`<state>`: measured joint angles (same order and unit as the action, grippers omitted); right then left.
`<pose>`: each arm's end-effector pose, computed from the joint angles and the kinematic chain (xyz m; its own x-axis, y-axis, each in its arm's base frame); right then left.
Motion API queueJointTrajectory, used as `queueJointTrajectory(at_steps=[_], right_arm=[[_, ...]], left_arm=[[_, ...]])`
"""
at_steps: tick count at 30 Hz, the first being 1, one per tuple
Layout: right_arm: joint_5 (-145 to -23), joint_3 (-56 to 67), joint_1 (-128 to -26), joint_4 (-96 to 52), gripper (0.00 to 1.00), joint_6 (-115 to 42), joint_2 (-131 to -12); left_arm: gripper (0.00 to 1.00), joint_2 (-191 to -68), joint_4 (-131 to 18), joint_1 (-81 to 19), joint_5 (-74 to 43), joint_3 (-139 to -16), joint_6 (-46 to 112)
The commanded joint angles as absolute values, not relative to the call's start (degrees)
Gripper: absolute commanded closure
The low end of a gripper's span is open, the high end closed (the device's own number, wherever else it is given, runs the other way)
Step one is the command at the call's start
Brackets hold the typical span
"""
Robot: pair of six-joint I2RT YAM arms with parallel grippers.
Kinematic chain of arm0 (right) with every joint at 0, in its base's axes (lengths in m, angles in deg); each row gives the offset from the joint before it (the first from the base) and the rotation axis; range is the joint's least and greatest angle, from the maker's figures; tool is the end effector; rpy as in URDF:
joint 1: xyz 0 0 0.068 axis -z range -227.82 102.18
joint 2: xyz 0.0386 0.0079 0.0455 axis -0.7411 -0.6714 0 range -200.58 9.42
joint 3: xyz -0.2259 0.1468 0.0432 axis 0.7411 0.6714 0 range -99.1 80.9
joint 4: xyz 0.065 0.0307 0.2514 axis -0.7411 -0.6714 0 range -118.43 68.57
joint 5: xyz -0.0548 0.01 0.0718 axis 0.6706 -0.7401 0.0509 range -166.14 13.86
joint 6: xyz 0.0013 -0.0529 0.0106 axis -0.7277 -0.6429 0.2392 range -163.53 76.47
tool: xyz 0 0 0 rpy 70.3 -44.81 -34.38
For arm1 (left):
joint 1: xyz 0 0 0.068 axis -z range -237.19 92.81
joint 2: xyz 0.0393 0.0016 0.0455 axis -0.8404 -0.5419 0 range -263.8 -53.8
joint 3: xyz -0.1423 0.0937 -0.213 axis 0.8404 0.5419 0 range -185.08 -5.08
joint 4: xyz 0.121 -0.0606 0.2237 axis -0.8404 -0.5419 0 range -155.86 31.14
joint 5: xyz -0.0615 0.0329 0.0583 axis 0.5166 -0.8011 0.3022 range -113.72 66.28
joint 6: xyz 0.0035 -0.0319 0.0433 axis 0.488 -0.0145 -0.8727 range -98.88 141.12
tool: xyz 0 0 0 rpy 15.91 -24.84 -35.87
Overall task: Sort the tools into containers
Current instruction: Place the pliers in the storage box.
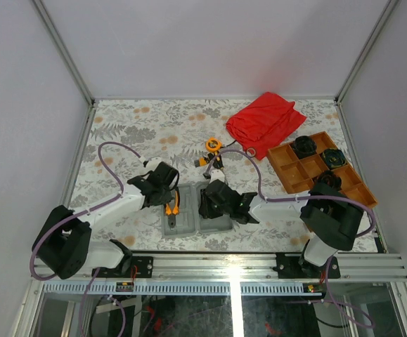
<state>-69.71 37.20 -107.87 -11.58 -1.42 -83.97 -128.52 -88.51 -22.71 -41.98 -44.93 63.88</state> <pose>0.1652 0.2786 0.1590 -0.7858 -0.0289 -0.6178 -0.3923 0.7955 0.4618 0.1977 -0.1222 0.1800 -0.8358 -0.2082 -0.5080 -0.1922 0.9777 -0.0845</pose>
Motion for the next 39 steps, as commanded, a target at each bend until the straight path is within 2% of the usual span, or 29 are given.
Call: queueJointTrajectory(at_steps=[1, 25, 30, 34, 39], right_arm=[[-70.25, 39.42, -108.11, -18.04, 0.67, -1.65, -87.26], [-70.08, 38.99, -108.11, -19.19, 0.66, -2.2, -87.48], [-67.2, 36.36, -108.11, -22.97, 0.63, -4.8, -81.68], [-64.36, 34.3, -108.13, -24.79, 0.56, -5.53, -76.54], [-64.6, 34.91, -108.12, -19.84, 0.52, -5.39, -72.33]], left_arm=[[0.92, -130.82, -89.6, -22.38, -43.59, -45.71, 63.57], [0.98, -142.25, -93.18, -21.78, -44.45, -46.31, 65.71], [0.99, -140.57, -92.92, -21.77, -44.24, -45.4, 66.3], [0.99, -139.1, -92.06, -21.76, -43.59, -44.45, 67.26], [0.99, -138.6, -90.35, -21.52, -42.24, -42.87, 68.0]])
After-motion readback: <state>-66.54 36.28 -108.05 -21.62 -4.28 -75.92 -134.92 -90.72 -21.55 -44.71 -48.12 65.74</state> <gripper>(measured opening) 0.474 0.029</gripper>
